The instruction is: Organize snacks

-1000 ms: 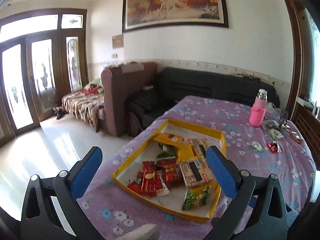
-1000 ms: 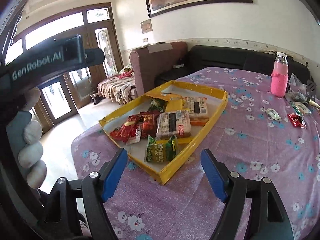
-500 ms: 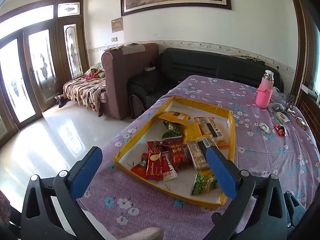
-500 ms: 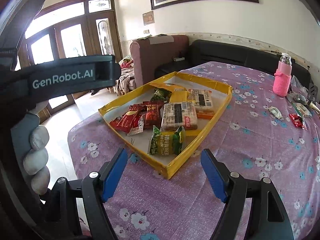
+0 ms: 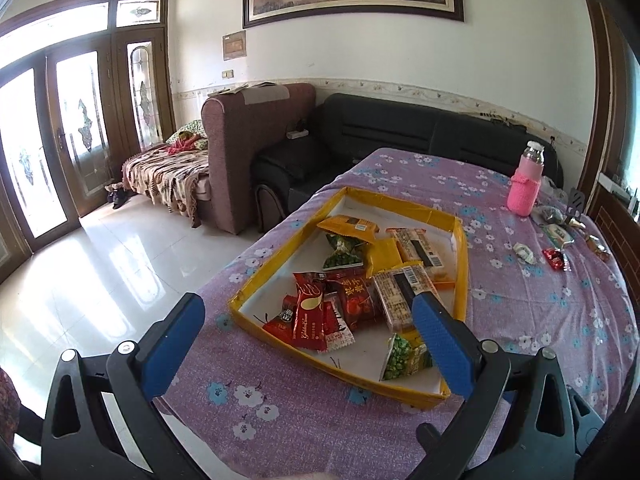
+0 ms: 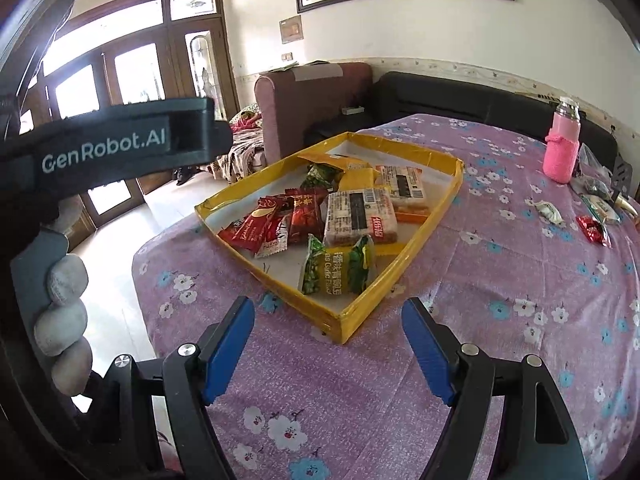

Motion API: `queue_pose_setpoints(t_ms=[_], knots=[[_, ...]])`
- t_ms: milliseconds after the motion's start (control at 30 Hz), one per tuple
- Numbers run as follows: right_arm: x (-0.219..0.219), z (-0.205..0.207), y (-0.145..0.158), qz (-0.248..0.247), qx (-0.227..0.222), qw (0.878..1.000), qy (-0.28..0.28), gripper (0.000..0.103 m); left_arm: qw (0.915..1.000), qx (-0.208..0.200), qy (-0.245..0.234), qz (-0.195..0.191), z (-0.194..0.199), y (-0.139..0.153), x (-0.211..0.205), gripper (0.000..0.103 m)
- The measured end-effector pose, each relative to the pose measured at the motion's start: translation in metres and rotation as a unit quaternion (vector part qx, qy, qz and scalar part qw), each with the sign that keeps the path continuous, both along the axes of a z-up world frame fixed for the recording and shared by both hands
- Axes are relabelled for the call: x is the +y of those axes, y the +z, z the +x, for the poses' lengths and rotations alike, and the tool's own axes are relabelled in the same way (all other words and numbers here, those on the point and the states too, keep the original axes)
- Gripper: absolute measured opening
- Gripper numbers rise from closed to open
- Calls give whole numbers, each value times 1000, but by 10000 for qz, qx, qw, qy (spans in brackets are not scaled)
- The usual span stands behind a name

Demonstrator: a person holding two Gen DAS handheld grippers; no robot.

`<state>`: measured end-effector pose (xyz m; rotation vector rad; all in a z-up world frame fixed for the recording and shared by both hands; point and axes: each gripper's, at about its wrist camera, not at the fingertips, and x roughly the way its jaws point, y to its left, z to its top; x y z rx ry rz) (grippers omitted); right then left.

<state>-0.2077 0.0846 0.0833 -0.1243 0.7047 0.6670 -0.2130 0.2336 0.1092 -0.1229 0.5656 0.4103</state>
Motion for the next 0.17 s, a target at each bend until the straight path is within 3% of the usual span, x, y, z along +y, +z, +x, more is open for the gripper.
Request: queue_pose_setpoints(t_ms=[167], knots=[[-12, 3, 2, 185, 109, 9996, -186, 77, 9997, 105, -234, -43, -2, 1, -7, 103]])
